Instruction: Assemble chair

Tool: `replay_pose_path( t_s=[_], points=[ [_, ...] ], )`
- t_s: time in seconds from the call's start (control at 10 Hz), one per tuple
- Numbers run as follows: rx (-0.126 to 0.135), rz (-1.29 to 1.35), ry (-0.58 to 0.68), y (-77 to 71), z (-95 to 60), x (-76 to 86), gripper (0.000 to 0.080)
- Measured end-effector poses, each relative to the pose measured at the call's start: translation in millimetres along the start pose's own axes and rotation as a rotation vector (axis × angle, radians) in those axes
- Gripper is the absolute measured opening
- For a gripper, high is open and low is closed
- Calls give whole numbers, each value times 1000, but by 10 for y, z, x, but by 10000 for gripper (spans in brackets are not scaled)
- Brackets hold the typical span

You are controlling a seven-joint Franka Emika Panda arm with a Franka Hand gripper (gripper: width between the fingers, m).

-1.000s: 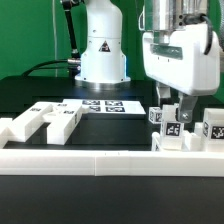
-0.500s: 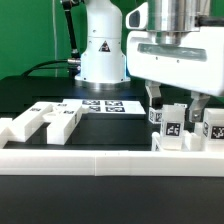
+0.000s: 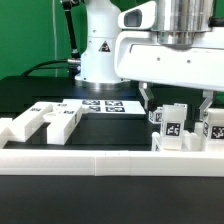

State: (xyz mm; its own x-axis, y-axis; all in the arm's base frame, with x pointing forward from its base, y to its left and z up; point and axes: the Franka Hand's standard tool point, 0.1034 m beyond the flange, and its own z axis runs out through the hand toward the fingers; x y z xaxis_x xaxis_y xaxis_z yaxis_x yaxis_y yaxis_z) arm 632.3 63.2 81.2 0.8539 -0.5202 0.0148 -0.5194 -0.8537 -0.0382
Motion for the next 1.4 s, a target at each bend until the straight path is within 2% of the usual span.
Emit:
replay_pose_path(
  t_s=[0.6, 0.7, 0.8, 0.9, 1.0, 1.1, 1.4],
  points=[
    [-10, -413, 3, 74, -3, 54, 649],
    [-10, -416, 3, 75, -2, 55, 649],
    [-10, -397, 3, 75, -2, 55, 510],
    [-10, -378, 3, 75, -2, 55, 510],
    [-10, -371, 3, 76, -2, 56, 362],
    [-10, -336, 3, 76, -2, 55, 291],
    [-9, -118, 4, 92, -4, 67, 291]
  ],
)
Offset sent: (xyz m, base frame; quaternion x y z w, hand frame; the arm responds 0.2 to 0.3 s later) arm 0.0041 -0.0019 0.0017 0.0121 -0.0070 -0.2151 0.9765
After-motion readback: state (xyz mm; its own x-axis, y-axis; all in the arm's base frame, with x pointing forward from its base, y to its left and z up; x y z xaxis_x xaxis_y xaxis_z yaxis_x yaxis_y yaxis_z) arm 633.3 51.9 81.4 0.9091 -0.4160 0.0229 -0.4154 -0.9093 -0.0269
